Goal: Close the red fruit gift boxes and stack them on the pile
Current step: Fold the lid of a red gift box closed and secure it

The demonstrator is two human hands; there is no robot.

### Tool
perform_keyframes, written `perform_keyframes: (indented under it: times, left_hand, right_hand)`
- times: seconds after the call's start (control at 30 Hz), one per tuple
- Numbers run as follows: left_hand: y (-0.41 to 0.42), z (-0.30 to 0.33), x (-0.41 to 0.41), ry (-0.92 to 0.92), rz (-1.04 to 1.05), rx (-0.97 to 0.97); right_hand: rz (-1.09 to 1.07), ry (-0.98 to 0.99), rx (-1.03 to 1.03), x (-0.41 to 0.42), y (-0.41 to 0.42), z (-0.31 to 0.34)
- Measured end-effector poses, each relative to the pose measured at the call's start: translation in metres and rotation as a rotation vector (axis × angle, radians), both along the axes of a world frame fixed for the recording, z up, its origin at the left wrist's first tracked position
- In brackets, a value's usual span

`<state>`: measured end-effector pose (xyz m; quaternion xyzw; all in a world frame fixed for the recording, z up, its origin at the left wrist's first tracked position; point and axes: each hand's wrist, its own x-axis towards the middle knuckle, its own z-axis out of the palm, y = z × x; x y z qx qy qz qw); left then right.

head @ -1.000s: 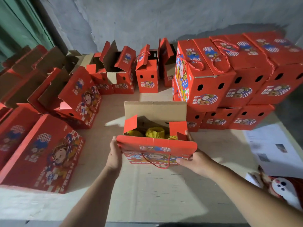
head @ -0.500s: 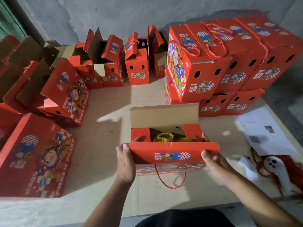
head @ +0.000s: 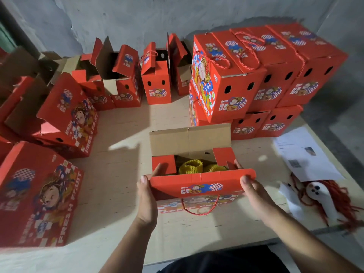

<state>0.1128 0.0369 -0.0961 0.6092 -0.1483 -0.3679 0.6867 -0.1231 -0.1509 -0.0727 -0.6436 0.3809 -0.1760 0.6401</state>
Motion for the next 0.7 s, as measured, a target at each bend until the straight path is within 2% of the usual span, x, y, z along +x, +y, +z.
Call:
perform_keyframes:
  times: [0.23, 0.37, 0.43, 0.6, 0.7]
  left_hand:
    - [0.000, 0.002, -0.001, -0.012, 0.004, 0.023]
    - [-0.003, 0.005, -0.006, -0.180, 0.129, 0.190]
    - [-0.003, 0.004, -0.006, -0.229, 0.121, 0.227]
    - [-0.004, 0.004, -0.003, -0.138, 0.144, 0.200]
    - [-0.005, 0.000, -0.003, -0.034, 0.160, 0.125]
  right_hand:
    - [-0.044, 0.073, -0.091, 0.001, -0.007, -0.010]
    - [-0.094, 0.058, -0.109, 0.007, -0.014, -0.020]
    - [-0.121, 0.056, -0.134, 0.010, -0.009, -0.025]
    - [-0.180, 0.100, -0.319, 0.020, -0.003, -0.030]
    - [-0.161, 0.111, -0.281, 0.019, -0.005, -0.034]
